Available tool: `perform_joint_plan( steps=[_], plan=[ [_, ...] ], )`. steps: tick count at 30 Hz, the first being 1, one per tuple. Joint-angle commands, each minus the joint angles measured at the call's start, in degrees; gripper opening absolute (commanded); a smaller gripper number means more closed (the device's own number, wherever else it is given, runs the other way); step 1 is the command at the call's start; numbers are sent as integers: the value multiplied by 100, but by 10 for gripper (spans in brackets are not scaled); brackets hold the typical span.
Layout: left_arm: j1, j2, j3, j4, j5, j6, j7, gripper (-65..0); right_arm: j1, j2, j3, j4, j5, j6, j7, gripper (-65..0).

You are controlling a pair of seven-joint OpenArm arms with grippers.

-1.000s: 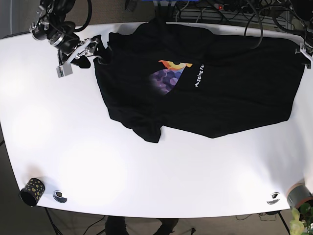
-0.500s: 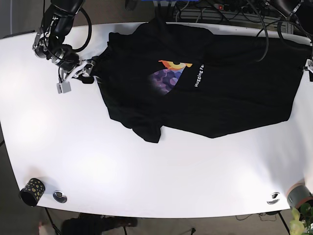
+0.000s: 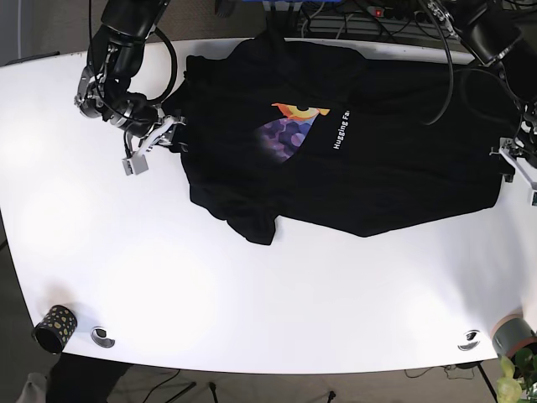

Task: Fold the T-shirt properly
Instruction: 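Hold the collar with the right gripper and grasp the hem with the left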

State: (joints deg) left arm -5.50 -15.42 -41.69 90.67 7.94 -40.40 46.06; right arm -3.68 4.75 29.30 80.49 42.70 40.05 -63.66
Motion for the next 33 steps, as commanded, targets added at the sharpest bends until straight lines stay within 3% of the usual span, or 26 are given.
perform_joint_plan(
  steps=[1,6,13,22,28,33],
  plan=[
    [-316,-133,77,-377,-43,40,-110,-229,12,92,11,43,-28,-5,-83,-514],
    [-1002,-238,94,-1529,-43,133,-233,-229,-5,144,11,43,-37,-5,-83,-650],
    [-1468,-379,569,-2935,-43,150,-1042,-229,30,144,2,52,-406,-5,-83,-650],
    [-1820,-563,1044,-4298,-52,405,-1446,-229,47,136,2,52,-415,-5,-83,-650],
    [-1828,-695,1035,-4571,-69,423,-1455,-229,47,136,2,52,-415,-5,-83,-650],
    [-1670,-704,833,-3876,-78,379,-1411,-229,47,127,-7,52,-415,-5,-83,-650]
  ],
)
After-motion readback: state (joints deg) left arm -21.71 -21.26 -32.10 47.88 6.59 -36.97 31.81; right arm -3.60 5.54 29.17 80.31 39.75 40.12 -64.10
